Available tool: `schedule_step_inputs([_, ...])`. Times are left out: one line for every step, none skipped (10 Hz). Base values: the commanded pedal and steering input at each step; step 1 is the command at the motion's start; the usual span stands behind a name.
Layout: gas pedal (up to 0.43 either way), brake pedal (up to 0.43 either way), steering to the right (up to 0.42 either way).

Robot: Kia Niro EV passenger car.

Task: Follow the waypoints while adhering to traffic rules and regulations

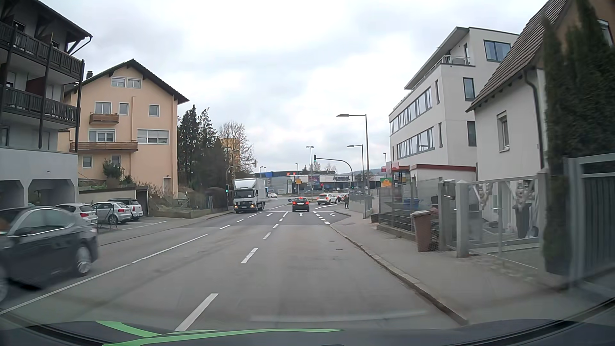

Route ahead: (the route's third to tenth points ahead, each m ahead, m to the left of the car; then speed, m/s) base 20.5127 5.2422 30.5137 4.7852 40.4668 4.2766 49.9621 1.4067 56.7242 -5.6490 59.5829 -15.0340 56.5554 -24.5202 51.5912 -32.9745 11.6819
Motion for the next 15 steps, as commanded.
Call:
schedule_step_inputs([0.000, 0.024, -0.008])
schedule_step_inputs([0.000, 0.037, -0.007])
schedule_step_inputs([0.000, 0.049, -0.006])
schedule_step_inputs([0.000, 0.061, -0.005])
schedule_step_inputs([0.000, 0.067, -0.005])
schedule_step_inputs([0.000, 0.073, -0.005])
schedule_step_inputs([0.000, 0.073, -0.005])
schedule_step_inputs([0.000, 0.079, -0.005])
schedule_step_inputs([0.000, 0.079, -0.003])
schedule_step_inputs([0.000, 0.079, 0.004])
schedule_step_inputs([0.000, 0.085, 0.008])
schedule_step_inputs([0.000, 0.098, 0.008])
schedule_step_inputs([0.000, 0.104, 0.008])
schedule_step_inputs([0.000, 0.110, 0.008])
schedule_step_inputs([0.000, 0.116, 0.010])
